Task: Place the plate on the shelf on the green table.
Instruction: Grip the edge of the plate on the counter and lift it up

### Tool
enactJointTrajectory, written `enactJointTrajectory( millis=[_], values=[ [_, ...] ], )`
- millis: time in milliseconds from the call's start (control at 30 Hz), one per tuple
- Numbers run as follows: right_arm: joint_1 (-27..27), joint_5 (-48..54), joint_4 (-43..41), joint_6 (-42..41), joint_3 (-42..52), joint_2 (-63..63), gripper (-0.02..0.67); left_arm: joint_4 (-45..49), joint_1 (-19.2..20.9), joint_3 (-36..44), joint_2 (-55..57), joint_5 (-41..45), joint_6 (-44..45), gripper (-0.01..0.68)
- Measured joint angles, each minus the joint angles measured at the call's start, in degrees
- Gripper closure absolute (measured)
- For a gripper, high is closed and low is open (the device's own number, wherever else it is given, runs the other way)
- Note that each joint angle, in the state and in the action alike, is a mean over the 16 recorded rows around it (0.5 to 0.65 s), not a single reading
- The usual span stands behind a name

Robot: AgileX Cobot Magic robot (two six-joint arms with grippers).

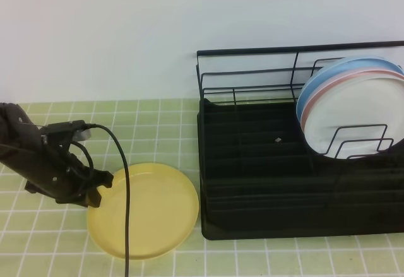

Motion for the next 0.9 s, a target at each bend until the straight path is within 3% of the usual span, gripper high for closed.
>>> enactJointTrajectory(
  millis=[667,900],
  values=[
    [0.00,1.10,0.24,0.00,0.00,0.00,0.651,-0.04,0.00,-5.30,-13.26,4.13,-0.26,0.671],
    [0.00,0.13,0.32,0.00,0.00,0.00,0.651,-4.69,-0.03,-8.23,-20.17,7.89,1.69,0.671]
  ],
)
